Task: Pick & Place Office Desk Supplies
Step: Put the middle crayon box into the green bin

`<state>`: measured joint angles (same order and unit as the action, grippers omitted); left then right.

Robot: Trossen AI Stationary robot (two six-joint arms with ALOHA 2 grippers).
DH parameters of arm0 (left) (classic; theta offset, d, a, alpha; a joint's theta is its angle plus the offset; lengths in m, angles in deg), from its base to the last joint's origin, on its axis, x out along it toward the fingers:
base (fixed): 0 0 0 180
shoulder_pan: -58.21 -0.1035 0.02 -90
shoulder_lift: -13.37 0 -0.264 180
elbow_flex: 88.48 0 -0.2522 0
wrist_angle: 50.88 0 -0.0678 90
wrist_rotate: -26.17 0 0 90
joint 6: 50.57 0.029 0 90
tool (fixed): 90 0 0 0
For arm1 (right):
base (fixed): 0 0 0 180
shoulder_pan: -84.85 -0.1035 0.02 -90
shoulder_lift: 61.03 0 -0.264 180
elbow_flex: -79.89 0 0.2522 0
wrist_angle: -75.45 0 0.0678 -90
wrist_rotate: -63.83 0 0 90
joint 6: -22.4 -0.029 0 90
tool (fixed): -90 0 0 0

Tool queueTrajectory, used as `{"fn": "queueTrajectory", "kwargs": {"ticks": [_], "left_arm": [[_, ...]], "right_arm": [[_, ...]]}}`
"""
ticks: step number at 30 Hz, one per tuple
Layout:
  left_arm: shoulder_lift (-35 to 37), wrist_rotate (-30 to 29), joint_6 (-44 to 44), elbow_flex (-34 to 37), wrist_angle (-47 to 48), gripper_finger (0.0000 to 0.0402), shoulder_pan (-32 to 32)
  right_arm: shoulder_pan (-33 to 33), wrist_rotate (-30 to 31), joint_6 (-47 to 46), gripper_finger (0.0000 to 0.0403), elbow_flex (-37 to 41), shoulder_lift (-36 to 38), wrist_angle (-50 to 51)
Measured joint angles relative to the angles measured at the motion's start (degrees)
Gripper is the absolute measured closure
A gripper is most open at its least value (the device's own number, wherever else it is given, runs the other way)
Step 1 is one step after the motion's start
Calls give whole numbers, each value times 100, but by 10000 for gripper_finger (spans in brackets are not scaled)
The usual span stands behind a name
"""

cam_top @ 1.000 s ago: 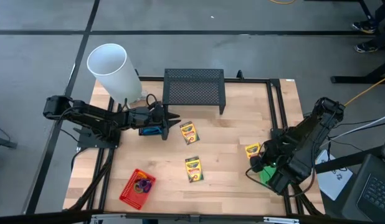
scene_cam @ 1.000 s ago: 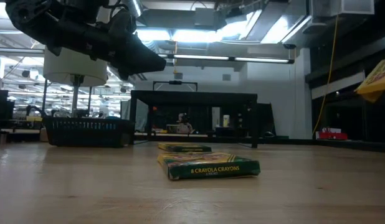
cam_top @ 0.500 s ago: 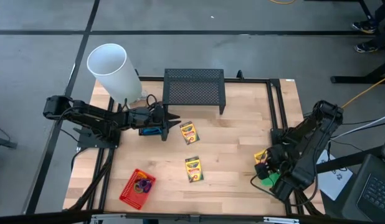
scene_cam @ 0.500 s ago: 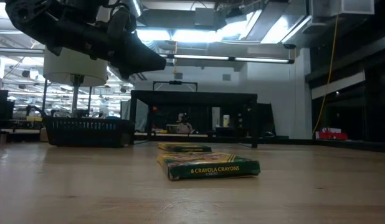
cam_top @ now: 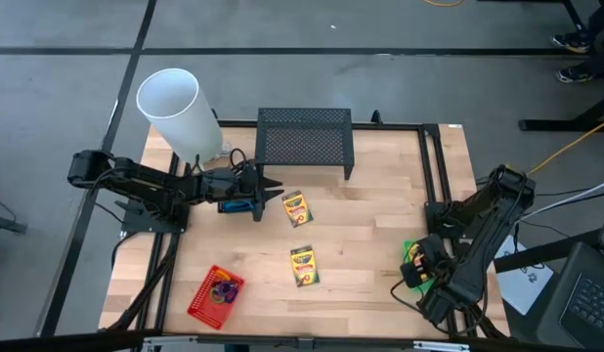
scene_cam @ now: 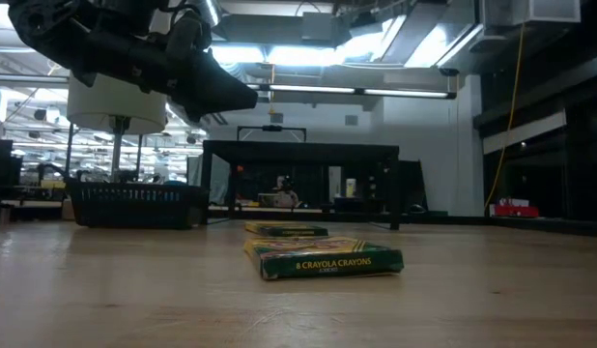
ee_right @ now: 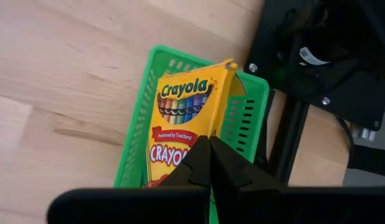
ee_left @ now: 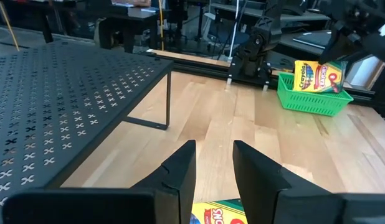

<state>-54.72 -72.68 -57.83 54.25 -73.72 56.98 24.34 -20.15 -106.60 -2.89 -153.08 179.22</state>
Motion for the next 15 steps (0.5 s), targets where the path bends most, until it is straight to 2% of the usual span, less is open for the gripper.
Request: {"fn": "queueTrajectory", "kwargs": {"ticks": [9, 15], "left_arm": [[0, -1, -3, 0, 1, 297, 0], [0, 1, -46, 0, 5, 297, 0]], "right_arm": [[4, -94, 1, 403, 16, -387, -42], [62, -94, 1, 403, 367, -448, -648]]}}
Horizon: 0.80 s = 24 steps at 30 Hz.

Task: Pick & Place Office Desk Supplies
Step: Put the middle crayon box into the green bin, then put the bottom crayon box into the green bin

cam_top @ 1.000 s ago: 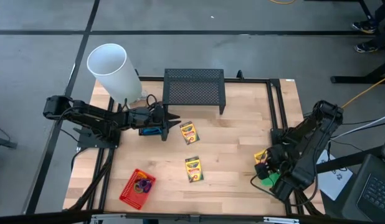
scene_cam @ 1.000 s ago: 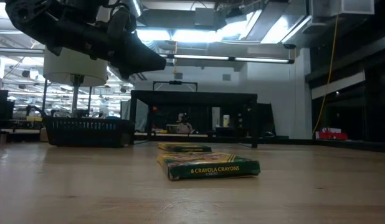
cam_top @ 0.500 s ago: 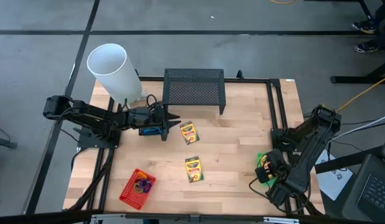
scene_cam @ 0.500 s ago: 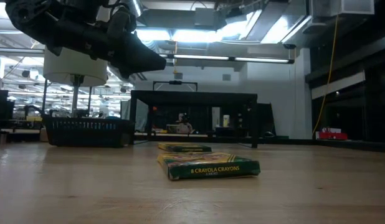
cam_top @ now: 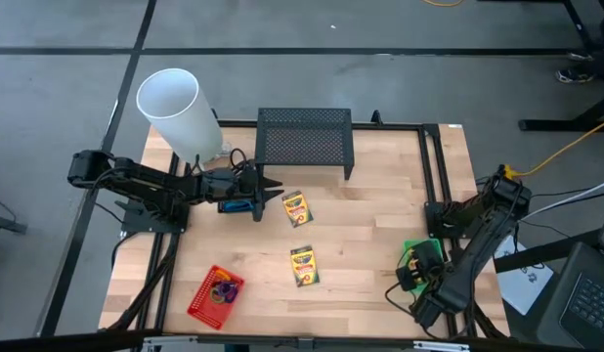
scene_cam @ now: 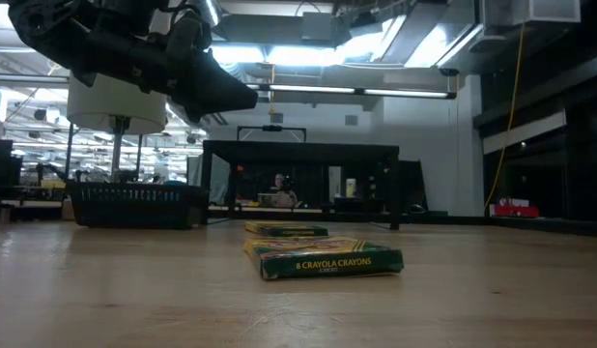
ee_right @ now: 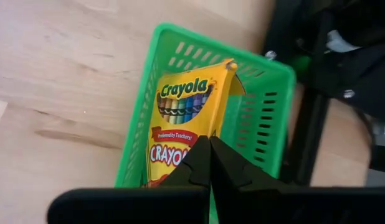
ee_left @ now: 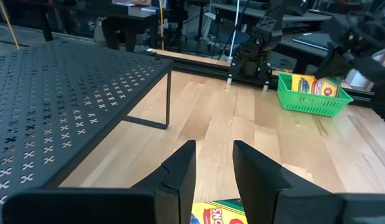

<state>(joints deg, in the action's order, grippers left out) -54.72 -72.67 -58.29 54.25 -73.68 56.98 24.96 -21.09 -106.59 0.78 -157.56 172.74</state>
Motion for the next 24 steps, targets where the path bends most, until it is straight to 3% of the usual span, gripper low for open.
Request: {"fn": "queueTrajectory", "kwargs": {"ticks": [11, 15, 18, 24], "left_arm": [[0, -2, -2, 0, 37, 297, 0], [0, -2, -4, 0, 37, 297, 0], [0, -2, -4, 0, 37, 297, 0], [0, -2, -15, 0, 37, 297, 0]], "right_arm": [[161, 132, 0, 403, 428, 0, -482], [161, -124, -13, 399, 429, 0, -751], [159, -260, 24, 373, 429, 0, -849], [152, -297, 42, 278, 429, 2, -840]]}}
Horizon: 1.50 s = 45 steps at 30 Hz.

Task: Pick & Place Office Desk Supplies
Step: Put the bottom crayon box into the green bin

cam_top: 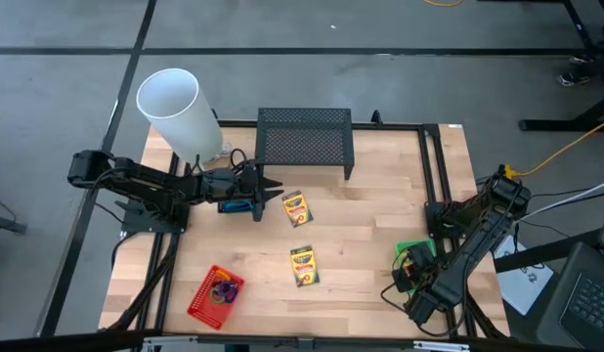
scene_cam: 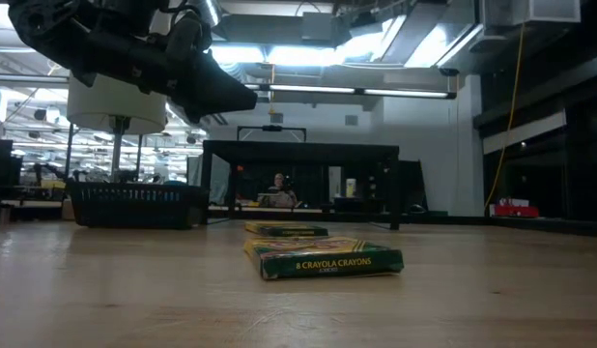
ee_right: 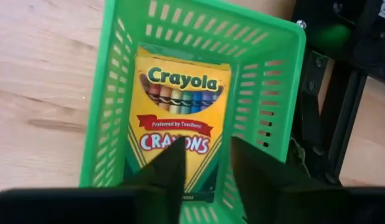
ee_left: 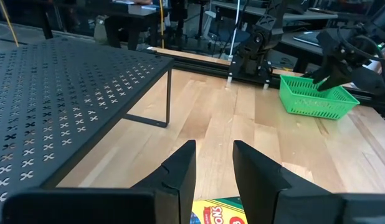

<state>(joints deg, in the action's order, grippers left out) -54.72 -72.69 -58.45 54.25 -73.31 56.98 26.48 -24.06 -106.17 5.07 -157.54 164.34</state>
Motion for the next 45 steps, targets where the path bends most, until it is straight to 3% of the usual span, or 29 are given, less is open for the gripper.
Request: {"fn": "queueTrajectory", "kwargs": {"ticks": [6, 11, 14, 17, 20, 22, 26, 29, 37, 45], "left_arm": [[0, 0, 2, 0, 1, 297, 0], [0, 0, 5, 0, 1, 297, 0], [0, 0, 7, 0, 2, 297, 0], [0, 120, -24, 0, 2, 297, 0], [0, 789, -445, 0, 22, 297, 0], [0, 1240, -913, 0, 77, 297, 47], [-4, 1358, -1312, -4, 745, 298, 549], [-9, 819, -972, -2, 988, 307, 1095], [-56, 140, -493, -2, 766, 395, 2083], [-1081, -422, -398, -232, 739, 400, 2705]], "right_arm": [[0, 181, -2, 189, -20, 2, 79], [61, 989, -46, 161, -426, 3, 144], [149, 1848, 8, 161, -817, 4, 237], [243, 3106, 307, 167, -1182, 7, 244], [393, 4339, 648, 175, -1464, 11, 177], [551, 4747, 997, 179, -1581, 11, 32], [1005, 4735, 2023, 185, -1628, 11, -562], [1353, 4703, 2801, 189, -1628, 11, -941], [2044, 4792, 3653, 209, -1628, 11, -1294], [2557, 4214, 4927, 217, -1627, 11, -2401]]}}
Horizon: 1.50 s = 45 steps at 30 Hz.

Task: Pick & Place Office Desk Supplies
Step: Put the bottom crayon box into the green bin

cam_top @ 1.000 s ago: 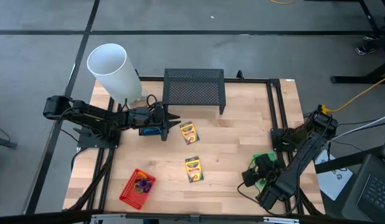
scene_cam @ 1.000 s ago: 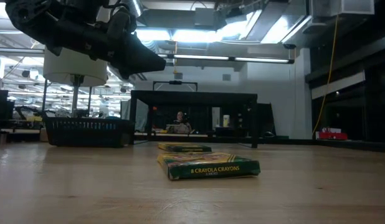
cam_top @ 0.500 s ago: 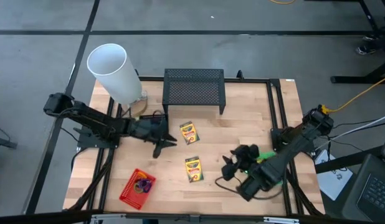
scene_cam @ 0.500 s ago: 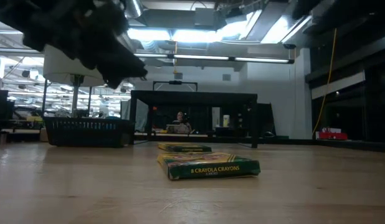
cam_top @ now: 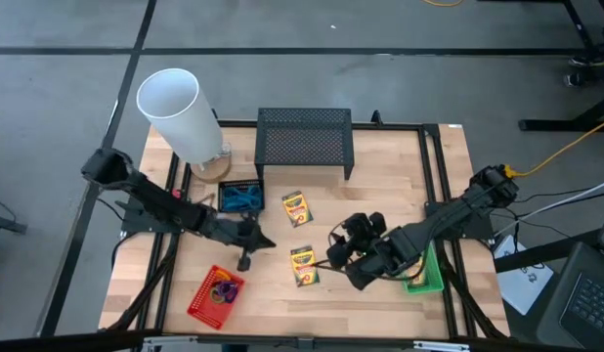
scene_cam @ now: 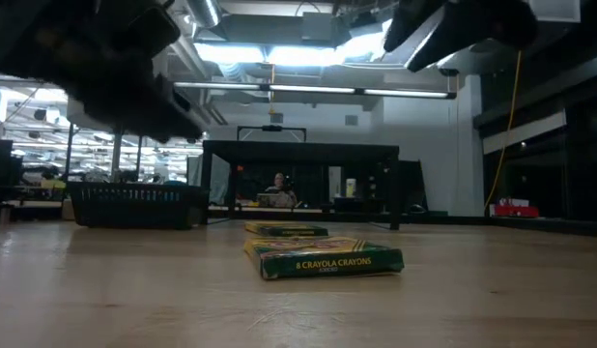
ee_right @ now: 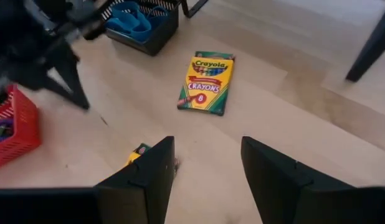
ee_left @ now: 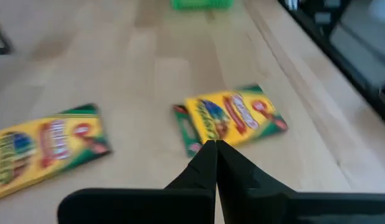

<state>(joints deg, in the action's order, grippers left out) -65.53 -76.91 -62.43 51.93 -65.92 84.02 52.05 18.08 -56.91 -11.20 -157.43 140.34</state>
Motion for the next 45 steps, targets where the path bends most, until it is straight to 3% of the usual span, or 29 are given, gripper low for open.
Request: {"fn": "queueTrajectory", "kwargs": {"ticks": [9, 15, 20, 24, 31, 40, 45], "left_arm": [[-1926, 621, 420, -1471, 453, 399, 185], [-2663, 682, 469, -2291, 1204, 400, 139], [-2854, 609, 503, -2564, 1524, 399, 139], [-2862, 590, 475, -2564, 1527, 400, 124], [-2871, 524, 459, -2557, 1548, 400, 100], [-2878, 459, 457, -2551, 1498, 400, 64], [-2881, 418, 456, -2548, 1466, 399, -2]], "right_arm": [[283, -361, 335, 216, 0, -2, -227], [315, -655, 651, 215, 228, -4, -904], [314, -747, 499, 215, 461, -7, -992], [363, -1055, 471, 215, 823, -7, -1617], [591, -2471, 769, 215, 1832, -224, -4184], [715, -3294, 460, 215, 1976, -635, -4353], [729, -3393, 343, 215, 1976, -705, -4359]]}}
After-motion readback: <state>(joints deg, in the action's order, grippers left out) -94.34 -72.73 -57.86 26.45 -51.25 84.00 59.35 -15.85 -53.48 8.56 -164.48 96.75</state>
